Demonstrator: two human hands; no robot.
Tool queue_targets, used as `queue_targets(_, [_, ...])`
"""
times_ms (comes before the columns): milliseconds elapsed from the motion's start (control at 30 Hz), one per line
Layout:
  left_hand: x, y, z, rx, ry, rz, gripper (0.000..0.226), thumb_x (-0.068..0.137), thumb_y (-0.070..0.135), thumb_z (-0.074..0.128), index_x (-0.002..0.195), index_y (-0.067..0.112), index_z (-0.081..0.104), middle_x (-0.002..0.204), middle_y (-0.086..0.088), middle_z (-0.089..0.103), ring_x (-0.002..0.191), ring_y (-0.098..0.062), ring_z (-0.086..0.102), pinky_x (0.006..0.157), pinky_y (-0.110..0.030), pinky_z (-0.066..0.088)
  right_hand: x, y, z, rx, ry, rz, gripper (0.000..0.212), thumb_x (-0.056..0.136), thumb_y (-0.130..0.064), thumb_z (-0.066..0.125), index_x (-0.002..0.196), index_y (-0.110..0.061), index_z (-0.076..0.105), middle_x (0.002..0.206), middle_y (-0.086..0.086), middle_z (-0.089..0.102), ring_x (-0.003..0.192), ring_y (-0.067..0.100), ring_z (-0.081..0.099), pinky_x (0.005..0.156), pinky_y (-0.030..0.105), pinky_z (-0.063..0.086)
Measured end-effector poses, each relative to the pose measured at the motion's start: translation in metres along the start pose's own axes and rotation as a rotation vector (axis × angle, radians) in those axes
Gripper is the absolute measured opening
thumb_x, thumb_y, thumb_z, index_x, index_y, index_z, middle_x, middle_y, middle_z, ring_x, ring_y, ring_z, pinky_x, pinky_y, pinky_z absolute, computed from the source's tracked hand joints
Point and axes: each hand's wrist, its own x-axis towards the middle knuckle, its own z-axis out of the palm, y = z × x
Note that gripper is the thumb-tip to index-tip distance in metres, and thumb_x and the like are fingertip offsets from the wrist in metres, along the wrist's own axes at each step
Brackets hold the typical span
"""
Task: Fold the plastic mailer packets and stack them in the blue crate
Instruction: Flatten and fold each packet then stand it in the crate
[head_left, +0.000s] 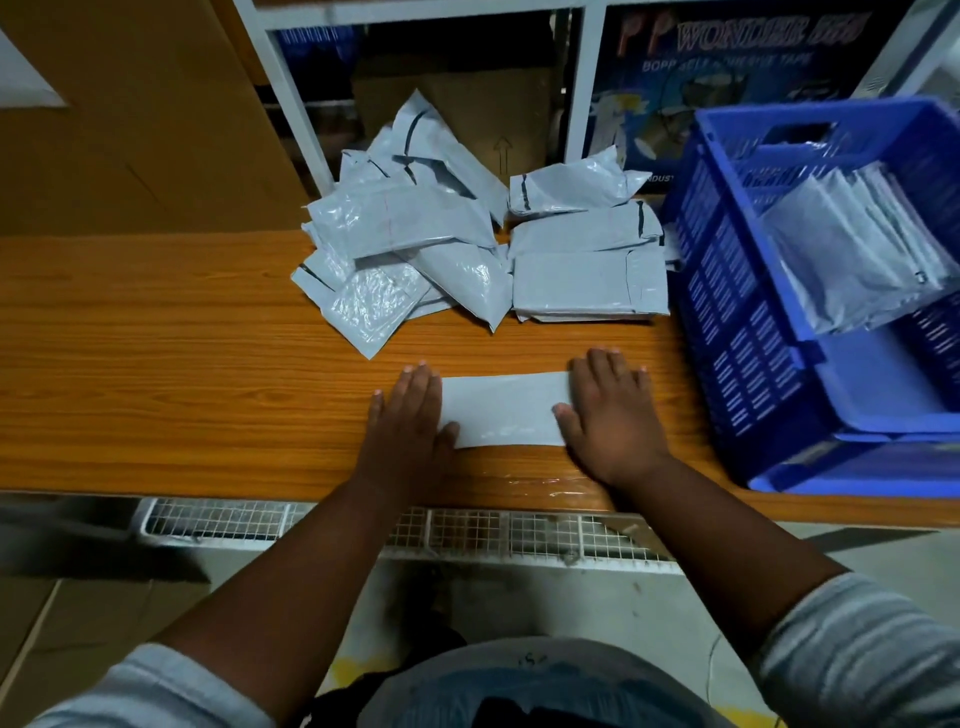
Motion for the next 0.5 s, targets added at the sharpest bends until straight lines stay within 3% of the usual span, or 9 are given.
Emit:
queue_targets(67, [0.006,0.029,-0.002,-0.032,0.042,0.160,0.072,0.106,0.045,0.038,0.166,0.006,0.029,0.174,-0.018,0.026,0.162,-0.037,0.022,0.129,-0.064,0.021,0.004,-0.033,0.001,0.009,0.018,-0.214,0.068,0.109,-0.053,0.034,0.166,-0.017,0.025,0.176,0.013,0.017,0.164,0.034,0.009,0.130,0.061,0.014])
queue_targets(133, [0.013,0.053,0.002,-0.029,0.010,0.264,0.067,0.107,0.040,0.033,0.165,0.006,0.034,0.170,-0.019,0.034,0.160,-0.036,0.029,0.125,-0.067,0.029,0.006,-0.058,0.010,0.084,-0.047,-0.366,0.068,0.108,-0.048,0.037,0.168,-0.019,0.021,0.176,0.011,0.019,0.164,0.031,0.013,0.130,0.059,0.019])
queue_targets(200, [0.014,0.052,0.008,-0.022,0.000,0.216,0.069,0.107,0.043,0.033,0.165,0.005,0.035,0.170,-0.018,0.036,0.160,-0.034,0.030,0.124,-0.067,0.028,0.007,-0.058,0.020,0.089,-0.081,-0.333,0.069,0.110,-0.053,0.030,0.171,-0.022,0.015,0.177,0.011,0.018,0.164,0.031,0.013,0.129,0.058,0.020])
queue_targets(267, [0.008,0.027,0.011,-0.019,-0.016,0.148,0.079,0.107,0.058,0.035,0.166,0.005,0.031,0.173,-0.018,0.030,0.161,-0.035,0.026,0.127,-0.065,0.024,0.005,-0.034,0.022,0.004,-0.105,-0.239,0.075,0.109,-0.068,0.016,0.171,-0.027,0.009,0.179,0.006,0.004,0.166,0.028,0.001,0.132,0.056,0.011])
queue_targets(333, [-0.003,-0.005,0.011,0.037,-0.053,0.064,0.090,0.105,0.073,0.023,0.168,0.009,0.023,0.176,-0.016,0.022,0.163,-0.035,0.019,0.129,-0.062,0.021,0.000,-0.003,0.020,-0.051,-0.110,-0.161,0.077,0.107,-0.073,0.008,0.171,-0.031,0.004,0.180,0.003,-0.006,0.165,0.026,-0.007,0.132,0.055,0.004])
queue_targets(400, [-0.012,-0.026,0.007,0.078,-0.064,-0.023,0.097,0.102,0.080,0.011,0.168,0.011,0.020,0.177,-0.016,0.017,0.164,-0.034,0.013,0.131,-0.061,0.017,-0.004,0.018,0.016,-0.039,-0.116,-0.084,0.076,0.107,-0.071,0.007,0.171,-0.030,0.003,0.180,0.005,-0.007,0.165,0.028,-0.009,0.132,0.056,0.001])
queue_targets(500, [-0.010,-0.025,0.003,0.056,-0.044,-0.025,0.092,0.105,0.074,0.014,0.166,0.005,0.025,0.176,-0.022,0.016,0.164,-0.038,0.010,0.131,-0.062,0.016,0.001,0.010,0.007,-0.035,-0.078,-0.030,0.076,0.108,-0.067,0.012,0.170,-0.022,0.012,0.178,0.016,0.003,0.165,0.035,-0.005,0.131,0.061,0.000])
